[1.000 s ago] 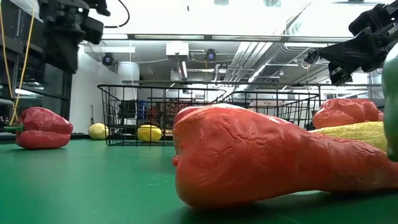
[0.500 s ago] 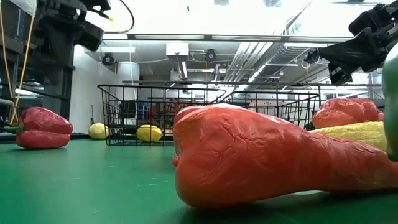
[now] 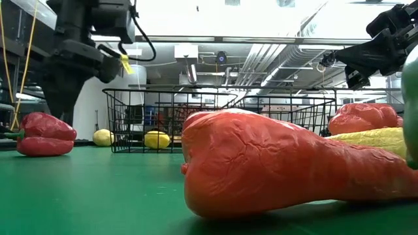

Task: Sort produce into baskets
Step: Put the red bell pepper into the right wire basket

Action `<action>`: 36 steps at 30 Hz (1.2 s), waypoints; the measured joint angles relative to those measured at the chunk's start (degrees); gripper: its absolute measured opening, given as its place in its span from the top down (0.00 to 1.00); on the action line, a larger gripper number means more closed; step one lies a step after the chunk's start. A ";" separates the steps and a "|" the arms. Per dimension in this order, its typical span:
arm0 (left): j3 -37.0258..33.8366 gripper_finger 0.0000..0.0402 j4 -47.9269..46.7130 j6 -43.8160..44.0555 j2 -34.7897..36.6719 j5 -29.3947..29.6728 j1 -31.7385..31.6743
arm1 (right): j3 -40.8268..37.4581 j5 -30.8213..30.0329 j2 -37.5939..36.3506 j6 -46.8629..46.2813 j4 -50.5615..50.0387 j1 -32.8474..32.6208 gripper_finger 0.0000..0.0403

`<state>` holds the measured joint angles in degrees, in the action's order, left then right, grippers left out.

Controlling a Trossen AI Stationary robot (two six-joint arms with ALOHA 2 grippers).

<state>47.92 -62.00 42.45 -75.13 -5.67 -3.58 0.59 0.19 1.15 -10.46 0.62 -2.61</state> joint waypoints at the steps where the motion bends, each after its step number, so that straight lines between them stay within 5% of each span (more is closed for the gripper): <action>1: 0.00 0.13 -0.27 0.72 -0.81 0.00 0.57 | 0.00 0.01 0.00 0.00 -0.01 -0.01 1.00; 11: 0.23 0.13 -0.79 5.15 -6.27 2.26 4.86 | 0.00 0.00 -0.01 0.00 -0.01 -0.01 1.00; 29: 0.07 0.13 -0.98 4.58 -5.65 1.81 5.31 | 0.00 0.01 0.00 0.00 -0.01 -0.02 1.00; 36: -0.13 0.28 -1.68 3.35 -5.74 0.21 5.29 | -0.01 0.01 -0.01 0.00 -0.01 -0.02 1.00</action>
<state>47.79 -63.68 45.80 -80.87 -5.46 1.72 0.59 0.19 1.15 -10.46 0.62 -2.63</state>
